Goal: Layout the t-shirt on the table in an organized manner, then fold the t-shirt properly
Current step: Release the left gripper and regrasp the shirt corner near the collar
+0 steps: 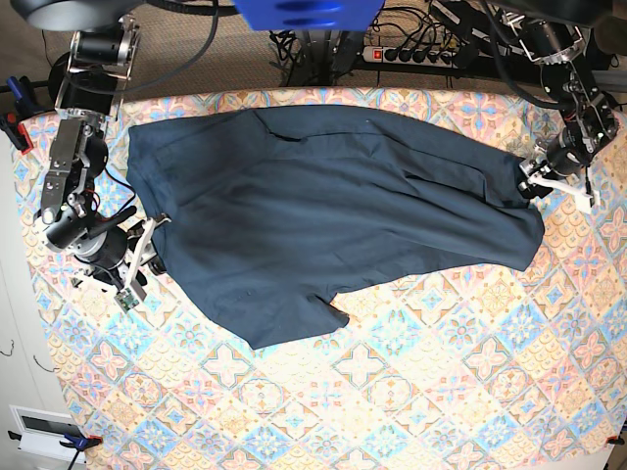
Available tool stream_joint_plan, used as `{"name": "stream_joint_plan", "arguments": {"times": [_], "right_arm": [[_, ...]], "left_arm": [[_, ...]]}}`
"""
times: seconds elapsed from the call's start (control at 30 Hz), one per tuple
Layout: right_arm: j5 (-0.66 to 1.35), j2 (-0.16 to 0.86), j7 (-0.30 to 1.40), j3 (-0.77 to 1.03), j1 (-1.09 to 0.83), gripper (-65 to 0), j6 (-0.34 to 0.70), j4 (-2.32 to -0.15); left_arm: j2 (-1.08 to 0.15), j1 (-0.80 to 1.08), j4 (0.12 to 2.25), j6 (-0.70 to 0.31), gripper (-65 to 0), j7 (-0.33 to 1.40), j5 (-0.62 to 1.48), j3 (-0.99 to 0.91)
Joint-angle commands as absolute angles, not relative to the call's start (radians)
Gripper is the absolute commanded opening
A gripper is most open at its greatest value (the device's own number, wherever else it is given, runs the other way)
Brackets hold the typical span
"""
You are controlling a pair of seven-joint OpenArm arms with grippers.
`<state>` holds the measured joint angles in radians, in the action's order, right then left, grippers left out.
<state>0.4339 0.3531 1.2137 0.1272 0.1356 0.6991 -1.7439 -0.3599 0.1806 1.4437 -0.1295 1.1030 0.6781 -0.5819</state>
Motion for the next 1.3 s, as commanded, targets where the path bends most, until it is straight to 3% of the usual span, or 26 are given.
{"name": "stream_joint_plan", "arguments": {"times": [0.0,0.1,0.33,0.63,1.03,1.27], "right_arm": [[0.447,0.367,1.193,0.134,0.157,-44.0,0.698,-1.761],[0.447,0.367,1.193,0.133,0.157,-44.0,0.698,-1.761],[0.447,0.367,1.193,0.131,0.157,-44.0,0.698,-1.761],[0.447,0.367,1.193,0.130,0.157,-44.0,0.698,-1.761],[0.447,0.367,1.193,0.116,0.157,-44.0,0.698,-1.761],[0.447,0.367,1.193,0.116,0.157,-44.0,0.698,-1.758]], "left_arm": [[-0.367,0.180,1.451,-0.131,-42.4,1.122,0.687,-0.582],[-0.367,0.182,1.449,-0.131,-65.0,1.124,0.690,-0.585],[-0.371,0.239,1.497,-0.131,-65.0,1.224,0.697,-0.616],[-0.414,0.392,1.573,-0.131,-65.0,1.228,0.697,-0.704],[-0.446,0.395,1.573,-0.131,-65.0,1.353,0.697,-0.699],[-0.493,0.401,1.573,-0.131,-49.3,1.372,0.786,-0.705]]}}
